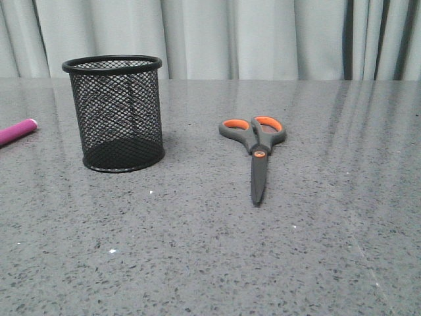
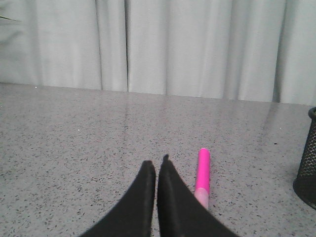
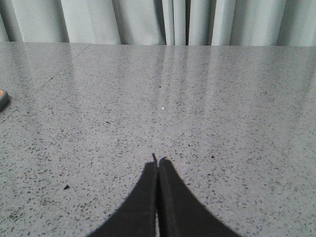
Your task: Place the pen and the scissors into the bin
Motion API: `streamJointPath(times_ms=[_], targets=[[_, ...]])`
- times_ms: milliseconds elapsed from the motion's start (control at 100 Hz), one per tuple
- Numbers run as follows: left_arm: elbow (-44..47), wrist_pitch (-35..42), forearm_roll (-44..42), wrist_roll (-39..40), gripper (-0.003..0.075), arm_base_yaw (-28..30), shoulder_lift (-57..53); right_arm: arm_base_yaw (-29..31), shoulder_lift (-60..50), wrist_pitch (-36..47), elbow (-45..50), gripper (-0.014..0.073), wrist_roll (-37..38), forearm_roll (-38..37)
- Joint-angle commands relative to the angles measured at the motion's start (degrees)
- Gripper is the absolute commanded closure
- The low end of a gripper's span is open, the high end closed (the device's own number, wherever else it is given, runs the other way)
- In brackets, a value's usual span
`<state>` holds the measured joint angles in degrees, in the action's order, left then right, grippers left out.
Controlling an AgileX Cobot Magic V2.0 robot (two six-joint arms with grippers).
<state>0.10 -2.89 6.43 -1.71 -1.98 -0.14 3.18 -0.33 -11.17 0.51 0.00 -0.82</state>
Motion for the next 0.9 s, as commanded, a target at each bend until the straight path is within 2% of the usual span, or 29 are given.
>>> streamJointPath(times_ms=[0,890], targets=[[1.3,4.39,0.53,0.44,0.0741,0.02,-1.53,0.26,-1.22,4.11,0.99,0.0669,-0.33,-0.51],[1.3,4.39,0.53,0.44,0.0741,0.02,-1.53,0.26,-1.22,5.35,0.99,0.0669,-0.33,-0.51]])
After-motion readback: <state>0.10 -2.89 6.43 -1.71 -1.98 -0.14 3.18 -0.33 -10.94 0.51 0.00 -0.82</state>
